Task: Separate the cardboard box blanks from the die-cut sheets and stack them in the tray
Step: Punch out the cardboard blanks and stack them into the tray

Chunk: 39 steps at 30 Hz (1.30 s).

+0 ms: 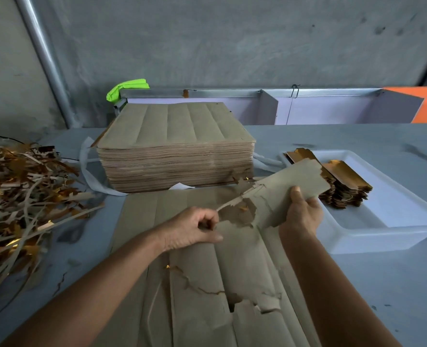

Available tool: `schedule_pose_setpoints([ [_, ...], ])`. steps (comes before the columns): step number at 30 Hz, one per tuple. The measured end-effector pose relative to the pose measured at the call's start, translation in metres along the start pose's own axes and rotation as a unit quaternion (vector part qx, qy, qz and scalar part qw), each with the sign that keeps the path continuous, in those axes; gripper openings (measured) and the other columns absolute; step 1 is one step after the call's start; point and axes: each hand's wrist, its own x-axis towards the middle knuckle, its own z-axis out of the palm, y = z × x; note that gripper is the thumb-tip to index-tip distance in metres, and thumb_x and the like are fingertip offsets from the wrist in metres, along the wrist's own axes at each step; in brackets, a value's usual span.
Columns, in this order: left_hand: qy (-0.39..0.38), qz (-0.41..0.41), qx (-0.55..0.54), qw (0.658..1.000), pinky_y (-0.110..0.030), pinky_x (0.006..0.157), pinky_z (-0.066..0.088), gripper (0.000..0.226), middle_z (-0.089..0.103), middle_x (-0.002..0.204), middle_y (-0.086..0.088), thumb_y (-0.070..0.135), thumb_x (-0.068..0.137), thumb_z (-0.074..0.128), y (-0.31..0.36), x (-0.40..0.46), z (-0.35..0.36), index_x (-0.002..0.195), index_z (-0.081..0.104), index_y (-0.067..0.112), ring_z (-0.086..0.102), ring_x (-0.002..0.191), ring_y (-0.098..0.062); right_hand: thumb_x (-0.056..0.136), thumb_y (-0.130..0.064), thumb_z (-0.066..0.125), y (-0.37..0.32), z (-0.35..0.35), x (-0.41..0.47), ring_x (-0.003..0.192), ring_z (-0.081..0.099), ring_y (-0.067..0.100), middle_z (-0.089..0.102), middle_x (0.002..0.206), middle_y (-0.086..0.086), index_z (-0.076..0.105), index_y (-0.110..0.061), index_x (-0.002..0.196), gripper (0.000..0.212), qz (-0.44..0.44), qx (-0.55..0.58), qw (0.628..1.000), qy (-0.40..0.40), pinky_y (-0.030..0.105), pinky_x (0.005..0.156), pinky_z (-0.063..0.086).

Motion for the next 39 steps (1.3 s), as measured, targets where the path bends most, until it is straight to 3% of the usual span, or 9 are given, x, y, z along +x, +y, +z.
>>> schedule_pose_setpoints([
  [6, 0.026, -0.007, -0.021, 0.999, -0.017, 0.073, 0.045, 0.012, 0.065, 0.075, -0.004, 0.000, 0.082, 0.068, -0.001, -0.012, -0.023, 0.080, 0.060, 0.009, 0.058, 0.070, -0.006, 0.088, -0.008, 0.055, -0.009, -0.006, 0.004, 0.089, 0.060, 0.029, 0.061, 0.090, 0.008, 0.055, -0.011, 0.095, 0.008, -0.167, -0.199, 0.964, -0.054, 0.040, 0.076, 0.052],
  [10, 0.063, 0.002, -0.028, 0.998, -0.013, 0.074, 0.047, 0.015, 0.067, 0.075, 0.001, -0.003, 0.084, 0.065, 0.000, -0.018, -0.035, 0.080, 0.063, 0.011, 0.062, 0.072, -0.001, 0.087, 0.007, 0.047, -0.006, -0.020, 0.000, 0.095, 0.047, 0.019, 0.045, 0.115, 0.001, 0.028, -0.031, 0.146, 0.073, -0.292, -0.376, 0.851, -0.220, 0.030, 0.077, 0.048],
  [13, 0.087, 0.019, -0.020, 0.996, -0.011, 0.073, 0.046, 0.014, 0.066, 0.072, 0.005, -0.003, 0.084, 0.064, 0.002, -0.017, -0.035, 0.081, 0.065, 0.011, 0.062, 0.072, 0.000, 0.091, 0.006, 0.046, -0.003, -0.024, -0.012, 0.114, 0.050, 0.025, 0.044, 0.134, 0.011, 0.002, -0.051, 0.142, 0.088, -0.280, -0.466, 0.758, -0.361, 0.036, 0.096, 0.045],
  [16, 0.115, 0.020, -0.011, 0.993, -0.009, 0.071, 0.045, 0.013, 0.065, 0.067, 0.004, -0.003, 0.085, 0.064, 0.001, -0.012, -0.032, 0.079, 0.063, 0.009, 0.060, 0.067, -0.001, 0.094, 0.003, 0.044, 0.003, -0.026, -0.021, 0.119, 0.051, 0.016, 0.054, 0.133, 0.003, 0.041, -0.036, 0.139, 0.060, -0.249, -0.494, 0.722, -0.416, 0.007, 0.087, 0.040],
  [19, 0.141, -0.002, -0.003, 0.990, -0.010, 0.068, 0.044, 0.016, 0.064, 0.061, 0.007, 0.000, 0.085, 0.064, -0.005, -0.006, -0.027, 0.075, 0.062, 0.013, 0.059, 0.063, -0.002, 0.094, -0.003, 0.043, 0.006, -0.024, -0.033, 0.093, 0.057, 0.000, 0.067, 0.101, -0.009, 0.072, -0.024, 0.102, 0.037, -0.210, -0.455, 0.757, -0.419, 0.006, 0.075, 0.040],
  [23, 0.167, -0.026, 0.002, 0.986, -0.012, 0.064, 0.044, 0.019, 0.063, 0.056, 0.009, 0.001, 0.084, 0.066, -0.006, 0.003, -0.018, 0.073, 0.062, 0.015, 0.057, 0.056, 0.002, 0.090, -0.049, 0.052, 0.011, -0.021, -0.054, 0.050, 0.044, 0.001, 0.048, 0.053, -0.012, 0.054, -0.016, 0.053, 0.049, -0.168, -0.406, 0.797, -0.414, 0.013, 0.050, 0.034],
  [26, 0.174, -0.030, 0.023, 0.984, -0.012, 0.065, 0.044, 0.020, 0.065, 0.056, 0.009, 0.006, 0.085, 0.066, -0.006, 0.006, -0.016, 0.072, 0.062, 0.020, 0.059, 0.057, 0.002, 0.086, -0.033, 0.067, 0.021, -0.019, -0.060, 0.069, 0.063, 0.009, 0.069, 0.079, -0.001, 0.068, -0.016, 0.077, 0.020, -0.201, -0.467, 0.771, -0.384, 0.014, 0.054, 0.047],
  [32, 0.254, -0.073, 0.137, 0.954, -0.026, 0.069, 0.044, 0.017, 0.065, 0.066, 0.006, 0.012, 0.088, 0.065, -0.030, -0.006, -0.030, 0.075, 0.068, 0.023, 0.060, 0.069, -0.014, 0.086, -0.019, 0.064, 0.020, -0.028, -0.037, 0.082, 0.064, 0.025, 0.068, 0.092, 0.012, 0.062, -0.010, 0.085, 0.009, -0.087, -0.367, 0.910, -0.169, 0.036, 0.071, 0.057],
  [39, 0.251, -0.107, 0.487, 0.830, -0.047, 0.107, 0.021, 0.043, 0.047, 0.140, 0.002, 0.033, 0.087, 0.063, -0.030, -0.016, -0.020, 0.128, 0.056, 0.026, 0.041, 0.126, -0.027, 0.085, -0.021, 0.067, 0.031, -0.034, -0.030, 0.087, 0.066, 0.030, 0.068, 0.096, 0.011, 0.058, -0.018, 0.085, 0.010, -0.010, -0.276, 0.954, -0.113, 0.047, 0.079, 0.057],
])
